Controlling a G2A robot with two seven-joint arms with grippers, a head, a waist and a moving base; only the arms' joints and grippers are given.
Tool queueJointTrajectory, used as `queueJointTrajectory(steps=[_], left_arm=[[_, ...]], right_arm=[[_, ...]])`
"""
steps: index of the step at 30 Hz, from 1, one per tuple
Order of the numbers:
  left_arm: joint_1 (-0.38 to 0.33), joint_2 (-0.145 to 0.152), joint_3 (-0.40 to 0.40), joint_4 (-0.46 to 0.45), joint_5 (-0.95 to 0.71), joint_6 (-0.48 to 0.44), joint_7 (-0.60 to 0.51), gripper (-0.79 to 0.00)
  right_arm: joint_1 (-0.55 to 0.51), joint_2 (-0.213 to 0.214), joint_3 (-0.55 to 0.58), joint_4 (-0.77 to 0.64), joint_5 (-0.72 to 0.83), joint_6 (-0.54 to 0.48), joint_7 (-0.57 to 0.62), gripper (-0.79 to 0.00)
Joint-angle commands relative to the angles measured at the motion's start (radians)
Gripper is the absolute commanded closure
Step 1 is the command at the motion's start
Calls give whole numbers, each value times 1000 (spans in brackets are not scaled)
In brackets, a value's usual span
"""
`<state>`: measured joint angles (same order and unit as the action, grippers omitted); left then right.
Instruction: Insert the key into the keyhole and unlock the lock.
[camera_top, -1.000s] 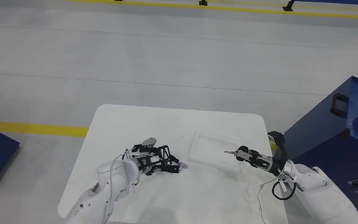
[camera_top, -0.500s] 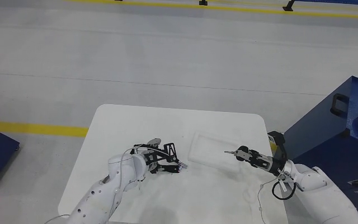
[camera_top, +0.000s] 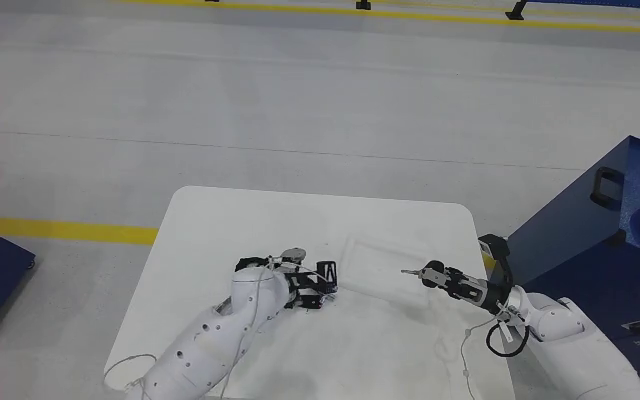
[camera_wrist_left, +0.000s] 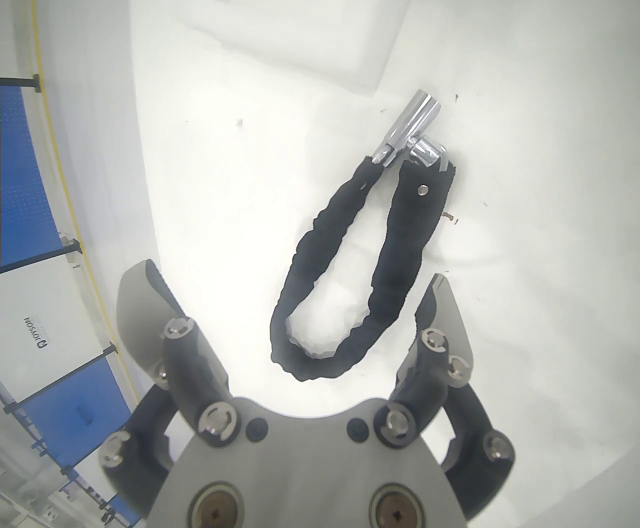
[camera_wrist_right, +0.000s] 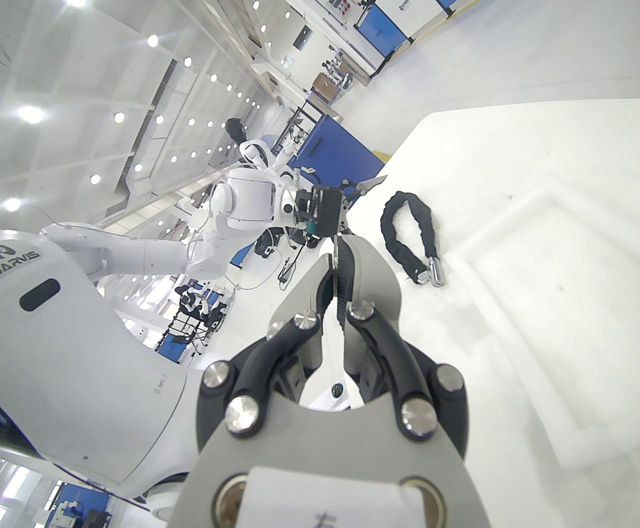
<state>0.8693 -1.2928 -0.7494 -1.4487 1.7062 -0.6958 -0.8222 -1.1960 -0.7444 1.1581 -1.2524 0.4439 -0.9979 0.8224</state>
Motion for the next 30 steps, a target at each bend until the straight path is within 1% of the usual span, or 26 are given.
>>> queueJointTrajectory(steps=[1,4,8,13,16,26,30], left_arm=[[-53,-26,35,74,-61,-4,-47,-785],[-105,-54,71,141,-110,-11,-77,-785],[-159,-82,102,213,-140,-12,-92,-785],[-208,-118,144,309,-174,-10,-119,-785],[-225,-137,162,354,-204,-10,-107,-785],[-226,-139,163,358,-209,-9,-102,-785],[-209,-139,174,342,-157,18,-99,-785]], right_arm=[[0,0,0,0,0,0,0,0],[0,0,0,0,0,0,0,0],[0,0,0,0,0,0,0,0],[0,0,0,0,0,0,0,0],[0,0,0,0,0,0,0,0],[0,0,0,0,0,0,0,0],[0,0,0,0,0,0,0,0]])
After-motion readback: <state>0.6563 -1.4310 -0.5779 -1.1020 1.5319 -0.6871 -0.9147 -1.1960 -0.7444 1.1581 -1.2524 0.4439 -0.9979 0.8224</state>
